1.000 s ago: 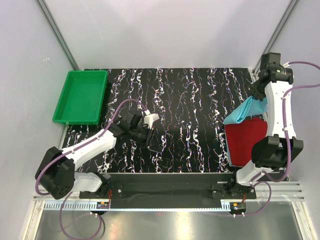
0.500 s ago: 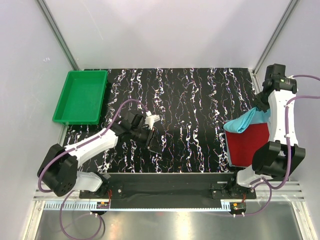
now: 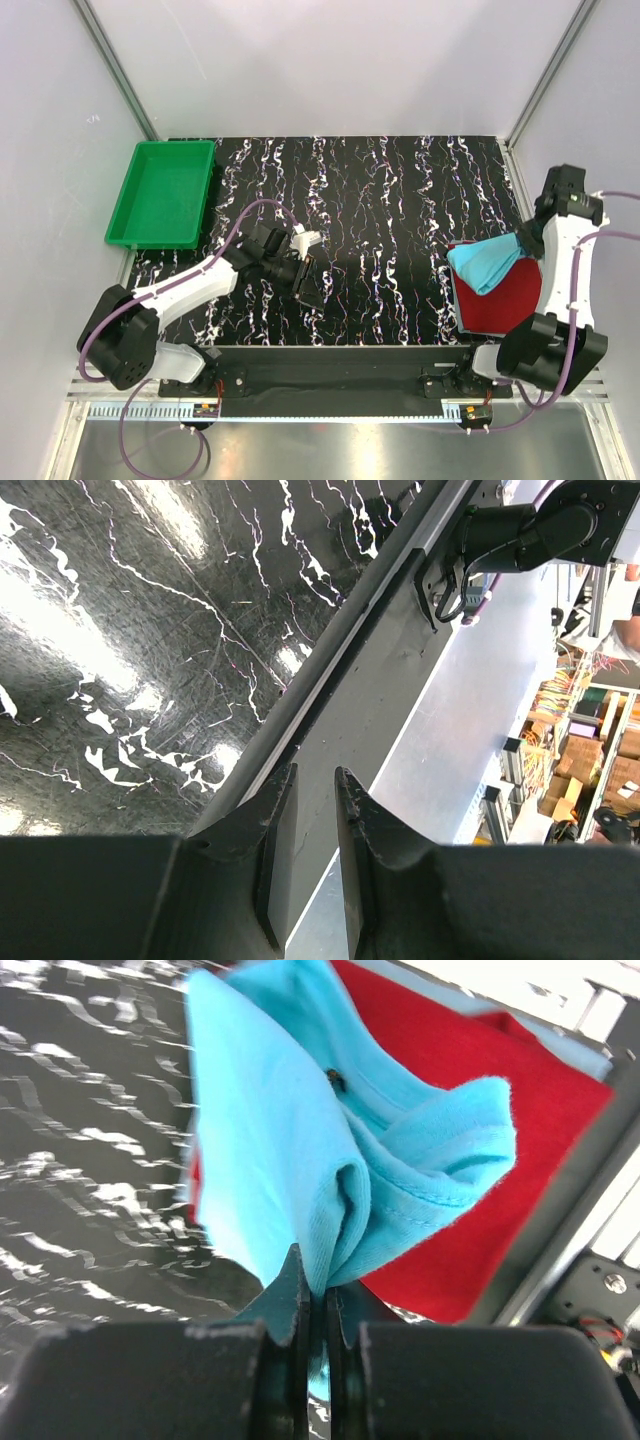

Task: Fold and stack the t-shirts
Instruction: Neatly place the folded tshirt to the corner

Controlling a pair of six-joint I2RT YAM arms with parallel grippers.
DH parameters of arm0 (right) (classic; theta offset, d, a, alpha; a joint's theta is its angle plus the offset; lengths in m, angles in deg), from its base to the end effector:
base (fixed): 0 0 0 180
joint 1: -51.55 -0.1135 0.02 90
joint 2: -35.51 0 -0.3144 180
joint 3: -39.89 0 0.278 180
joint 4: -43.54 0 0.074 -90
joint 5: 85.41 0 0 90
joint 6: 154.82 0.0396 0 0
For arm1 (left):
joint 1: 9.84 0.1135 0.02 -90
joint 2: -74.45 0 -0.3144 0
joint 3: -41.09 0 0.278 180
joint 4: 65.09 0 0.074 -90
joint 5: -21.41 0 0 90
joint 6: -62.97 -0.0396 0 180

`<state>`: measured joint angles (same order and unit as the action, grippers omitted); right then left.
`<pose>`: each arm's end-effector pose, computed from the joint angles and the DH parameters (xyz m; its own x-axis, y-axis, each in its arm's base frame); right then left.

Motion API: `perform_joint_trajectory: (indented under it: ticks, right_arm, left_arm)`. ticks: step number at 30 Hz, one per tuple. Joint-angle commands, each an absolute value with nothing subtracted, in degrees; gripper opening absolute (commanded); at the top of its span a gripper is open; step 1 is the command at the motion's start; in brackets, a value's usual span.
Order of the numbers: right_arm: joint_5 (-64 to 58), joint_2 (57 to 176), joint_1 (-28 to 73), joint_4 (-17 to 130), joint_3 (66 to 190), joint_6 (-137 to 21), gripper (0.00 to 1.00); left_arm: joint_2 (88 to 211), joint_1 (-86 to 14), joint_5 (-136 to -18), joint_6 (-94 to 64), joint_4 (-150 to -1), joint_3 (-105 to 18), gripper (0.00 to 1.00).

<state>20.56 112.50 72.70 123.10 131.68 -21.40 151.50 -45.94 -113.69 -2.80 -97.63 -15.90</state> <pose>0.2440 -0.1061 0.3895 -0.2991 0.8243 -0.4808 0.9113 0.3962 0.1123 0.2037 -0.1833 0.2436 -0.8987 0.2968 -0.3229 0.4328 0.4810 -0.7624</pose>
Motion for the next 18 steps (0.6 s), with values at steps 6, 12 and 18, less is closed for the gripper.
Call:
perform_joint_trajectory:
  ticks: [6,12,18]
  right_arm:
    - [24.7,105.0,74.9,122.0,118.8,-18.5,0.00]
    - [26.6,102.8,77.7,122.2,112.8,-17.1,0.06]
    - [27.4,103.6,80.6,122.2,107.6,-15.8,0.11]
  left_arm:
    - [151.4,-45.5,-117.2,-4.2,-96.8,-16.5,0.26]
    - [151.4,-45.3,-117.8,-4.6,-96.9,-15.7,0.26]
    - [151.5,-45.3,-118.1,-4.9,-96.8,-15.2,0.26]
